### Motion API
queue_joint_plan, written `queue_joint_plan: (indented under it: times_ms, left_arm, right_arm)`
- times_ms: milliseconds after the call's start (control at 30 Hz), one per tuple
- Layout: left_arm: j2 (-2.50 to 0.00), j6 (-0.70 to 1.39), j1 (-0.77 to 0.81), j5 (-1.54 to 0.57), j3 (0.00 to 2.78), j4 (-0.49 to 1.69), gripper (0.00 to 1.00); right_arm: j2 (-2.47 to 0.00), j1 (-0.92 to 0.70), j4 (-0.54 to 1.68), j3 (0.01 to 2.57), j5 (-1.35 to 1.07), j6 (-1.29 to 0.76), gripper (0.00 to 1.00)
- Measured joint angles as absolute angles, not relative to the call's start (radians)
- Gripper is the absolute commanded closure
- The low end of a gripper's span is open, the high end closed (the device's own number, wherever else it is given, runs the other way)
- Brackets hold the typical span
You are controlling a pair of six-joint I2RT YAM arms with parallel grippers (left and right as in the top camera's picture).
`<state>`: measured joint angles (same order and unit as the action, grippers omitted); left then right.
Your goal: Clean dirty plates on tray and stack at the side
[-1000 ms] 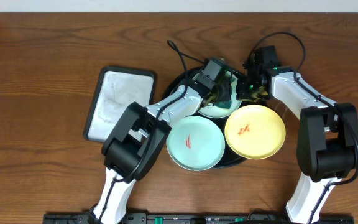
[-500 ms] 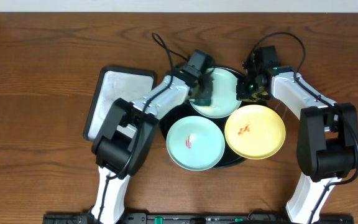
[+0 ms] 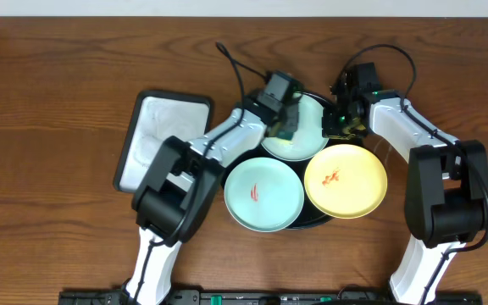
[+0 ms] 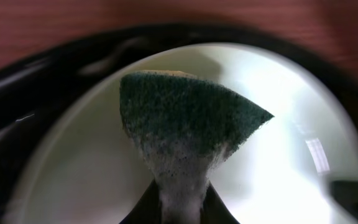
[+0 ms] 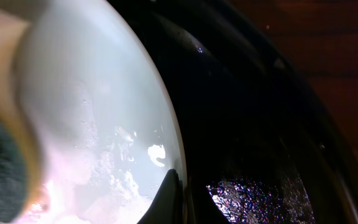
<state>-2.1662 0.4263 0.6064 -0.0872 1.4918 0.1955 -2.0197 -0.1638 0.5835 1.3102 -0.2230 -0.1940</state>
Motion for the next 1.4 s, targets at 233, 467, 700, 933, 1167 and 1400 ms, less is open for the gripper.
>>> queue_joint_plan:
  times_ms: [233, 467, 700, 933, 1167, 1400]
  left_arm:
    - [-2.172, 0.445, 0.68, -0.102, 1.492, 0.199, 0.93]
    - [-2.164, 0.42, 0.633, -0.119, 1.504, 0.311, 0.93]
    - [-2.124, 0.303, 0.561, -0.032, 1.502, 0.398, 0.93]
    - [-2.005, 0.178, 0.553, 0.065, 1.483, 0.416, 0.92]
    - [-1.811, 0.147, 0.535, 0.097, 1.481, 0.583, 0.93]
    - [-1.685, 0.136, 0.426, 0.109, 1.48, 0.914, 0.93]
  right_arm:
    - [-2.02, -0.164, 0.583, 1.31, -0.223, -0.194, 0.99]
    - [-2.02, -0.164, 0.583, 1.31, -0.223, -0.194, 0.99]
    - [-2.02, -0.164, 0.584, 1.31, -0.229, -0.194, 0.99]
    - [-2.02, -0.168, 0.59, 1.31, -0.232, -0.194, 0.99]
    - [-2.018, -0.168, 0.591, 1.31, -0.232, -0.194, 0.99]
    - [-1.957, -0.168, 0.616, 1.296, -0.215, -0.177, 0.99]
